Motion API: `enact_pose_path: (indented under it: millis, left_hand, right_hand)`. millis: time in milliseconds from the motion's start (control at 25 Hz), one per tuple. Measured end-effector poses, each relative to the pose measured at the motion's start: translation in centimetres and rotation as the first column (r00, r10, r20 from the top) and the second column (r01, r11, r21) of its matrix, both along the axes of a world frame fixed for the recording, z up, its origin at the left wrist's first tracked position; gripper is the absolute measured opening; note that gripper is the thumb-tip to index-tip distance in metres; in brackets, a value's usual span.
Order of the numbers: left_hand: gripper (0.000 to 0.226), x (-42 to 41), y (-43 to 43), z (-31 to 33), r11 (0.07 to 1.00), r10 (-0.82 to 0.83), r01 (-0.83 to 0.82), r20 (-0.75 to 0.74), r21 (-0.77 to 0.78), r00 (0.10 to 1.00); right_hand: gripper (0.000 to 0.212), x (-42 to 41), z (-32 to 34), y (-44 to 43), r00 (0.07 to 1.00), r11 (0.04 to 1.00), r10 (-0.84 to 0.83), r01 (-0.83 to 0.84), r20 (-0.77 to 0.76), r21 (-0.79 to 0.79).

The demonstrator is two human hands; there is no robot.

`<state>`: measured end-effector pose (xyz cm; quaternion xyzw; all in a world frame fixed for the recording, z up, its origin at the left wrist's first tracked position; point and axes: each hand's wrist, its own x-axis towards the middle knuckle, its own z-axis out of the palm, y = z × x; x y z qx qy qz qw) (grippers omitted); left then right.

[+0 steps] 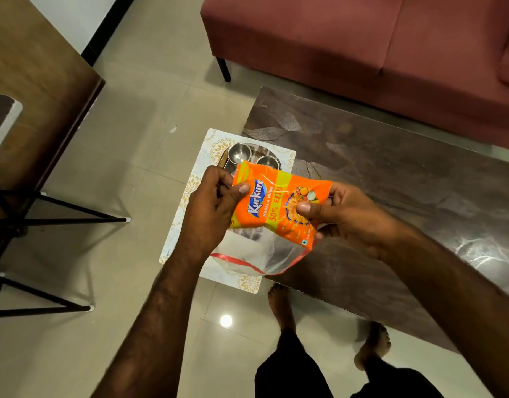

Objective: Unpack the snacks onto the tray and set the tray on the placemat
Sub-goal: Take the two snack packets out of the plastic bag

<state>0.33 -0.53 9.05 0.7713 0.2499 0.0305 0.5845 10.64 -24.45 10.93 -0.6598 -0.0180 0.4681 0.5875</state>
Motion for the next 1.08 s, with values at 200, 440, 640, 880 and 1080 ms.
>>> enact_pose_path:
  millis: [200, 440, 640, 880, 1080]
  left_hand:
    - [0.03, -0.3, 0.4, -0.2, 0.992, 0.044, -0.048, 0.039, 0.118, 0.998]
    - [0.028, -1.1, 0.3, -0.1, 0.986, 0.126, -0.128, 0.034, 0.104, 0.992]
    - [0.026, -2.4, 1.0, -0.1, 0.967, 0.229, -0.23, 0.016, 0.109, 0.973]
    - [0.034, -4.3, 1.3, -0.4, 0.946, 0.316, -0.316, 0.013, 0.07, 0.949]
    - [0.035, -4.8, 0.7, -0.5, 0.955, 0.287, -0.287, 0.02, 0.078, 0.958]
  right_hand:
    - [0.021, 0.1, -1.5, -3.0, 0.913, 0.917, -0.394, 0.398, -0.106, 0.022]
    - [0.01, -1.7, -8.1, -6.7, 0.565, 0.64, -0.754, 0.747, -0.336, -0.179]
    - [0.031, -7.4, -14.9, -4.3, 0.416, 0.624, -0.749, 0.703, -0.515, -0.341]
    - [0.037, -11.3, -21.2, 0.2, 0.283, 0.57, -0.763, 0.719, -0.581, -0.399]
    - [0.022, -12.6, -23.6, 1.8, 0.274, 0.539, -0.806, 0.708, -0.525, -0.457]
